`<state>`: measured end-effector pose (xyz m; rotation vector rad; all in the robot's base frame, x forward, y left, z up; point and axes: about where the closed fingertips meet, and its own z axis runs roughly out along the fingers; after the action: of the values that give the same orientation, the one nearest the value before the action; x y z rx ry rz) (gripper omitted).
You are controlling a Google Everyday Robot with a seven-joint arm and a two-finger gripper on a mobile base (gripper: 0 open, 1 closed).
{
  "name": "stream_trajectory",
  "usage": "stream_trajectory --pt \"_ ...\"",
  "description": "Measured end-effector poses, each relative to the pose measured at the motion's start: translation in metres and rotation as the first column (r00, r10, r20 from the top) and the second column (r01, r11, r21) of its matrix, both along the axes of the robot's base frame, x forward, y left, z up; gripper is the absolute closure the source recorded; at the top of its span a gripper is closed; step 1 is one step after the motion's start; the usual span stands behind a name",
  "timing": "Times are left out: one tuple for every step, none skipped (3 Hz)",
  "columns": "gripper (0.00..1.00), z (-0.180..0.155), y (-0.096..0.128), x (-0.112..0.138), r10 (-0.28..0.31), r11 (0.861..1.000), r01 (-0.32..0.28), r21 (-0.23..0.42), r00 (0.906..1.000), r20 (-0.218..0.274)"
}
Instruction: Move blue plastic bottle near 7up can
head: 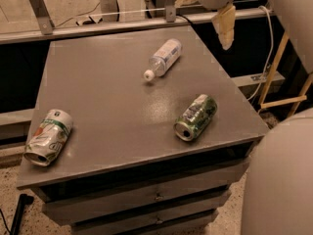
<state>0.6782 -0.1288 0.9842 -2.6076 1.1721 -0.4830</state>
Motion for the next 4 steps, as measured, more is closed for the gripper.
stream_trajectory --pt "0.0 -0.027 0.023 0.011 0.185 0.982 -0.185 -0.047 0.9827 -0.011" --pt "0.0 -0.053 0.048 0.016 0.315 0.944 -0.315 -0.095 0.9489 -0.021" --pt "0.0 -0.08 0.07 0.026 0.371 0.916 -0.373 -0.146 0.9276 -0.04" --pt "0.0 -0.096 0.086 0.038 0.392 0.899 -0.395 -0.19 0.9182 -0.053"
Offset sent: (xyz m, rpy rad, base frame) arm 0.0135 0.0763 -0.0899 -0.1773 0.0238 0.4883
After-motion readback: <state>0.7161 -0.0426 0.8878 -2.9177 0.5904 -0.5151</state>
